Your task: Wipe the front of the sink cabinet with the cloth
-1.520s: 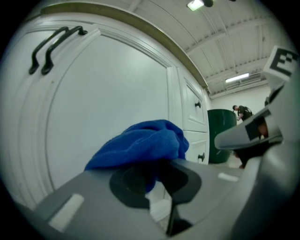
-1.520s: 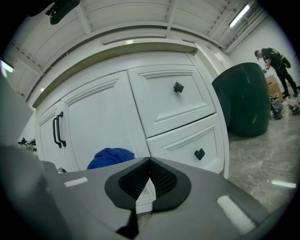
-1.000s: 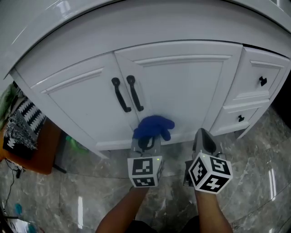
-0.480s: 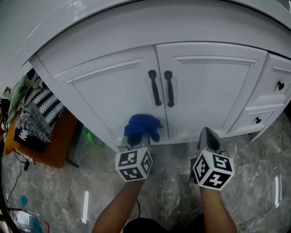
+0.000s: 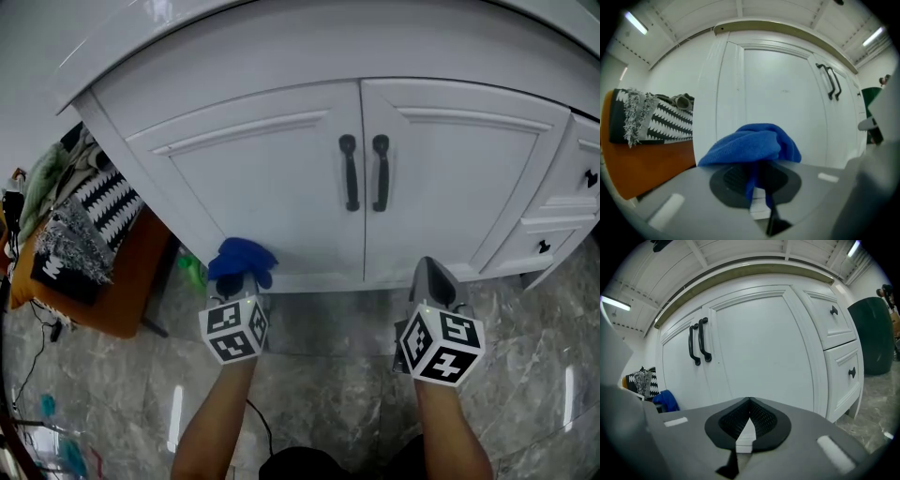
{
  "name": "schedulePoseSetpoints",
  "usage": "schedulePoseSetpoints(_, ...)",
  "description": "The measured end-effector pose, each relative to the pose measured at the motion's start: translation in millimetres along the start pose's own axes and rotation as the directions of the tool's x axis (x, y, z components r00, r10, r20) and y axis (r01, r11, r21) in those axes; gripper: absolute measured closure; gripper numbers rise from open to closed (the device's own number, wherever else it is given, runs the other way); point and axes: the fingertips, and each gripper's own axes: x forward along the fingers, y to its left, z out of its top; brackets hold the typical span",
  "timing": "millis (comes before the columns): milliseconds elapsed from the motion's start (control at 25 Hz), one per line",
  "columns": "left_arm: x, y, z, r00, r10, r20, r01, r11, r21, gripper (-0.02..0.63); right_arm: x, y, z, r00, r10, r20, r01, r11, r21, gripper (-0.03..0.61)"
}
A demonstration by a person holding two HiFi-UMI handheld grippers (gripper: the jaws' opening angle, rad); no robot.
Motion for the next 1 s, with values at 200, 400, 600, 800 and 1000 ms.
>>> schedulePoseSetpoints(200,0,1,-8,1.0,-0.004,-0.001,0.004,0.996,0.091,0.566,-1,8,-1,1.0,0.012,-0.007,-0.012,1.0,-0.027,0.581)
schedulePoseSetpoints(400,5,-1,-35,1.0,-0.023,-0.009,0.024,0.993,0.118,0.566,-6,0,4,1.0,-0.005,0.001,0.005,0.999,-0.033,0.581)
schedulePoseSetpoints(600,15,-5,-79,0.998,-0.039,-0.052,0.043,0.995,0.09,0.566,-15,-9,13,1.0,-0.015,0.015,0.016,0.997,-0.079,0.581)
schedulePoseSetpoints(800,16,-16,-94,0.997,-0.028,-0.065,0.026,0.999,-0.022,0.566,-21,-19,19,0.999,-0.033,0.024,0.035,0.995,-0.091,0.581)
schedulePoseSetpoints(1000,16,-100,-84,0.983,-0.175,-0.057,0.175,0.985,-0.009,0.566,-27,-26,26,0.998,-0.041,0.039,0.044,0.994,-0.1,0.581)
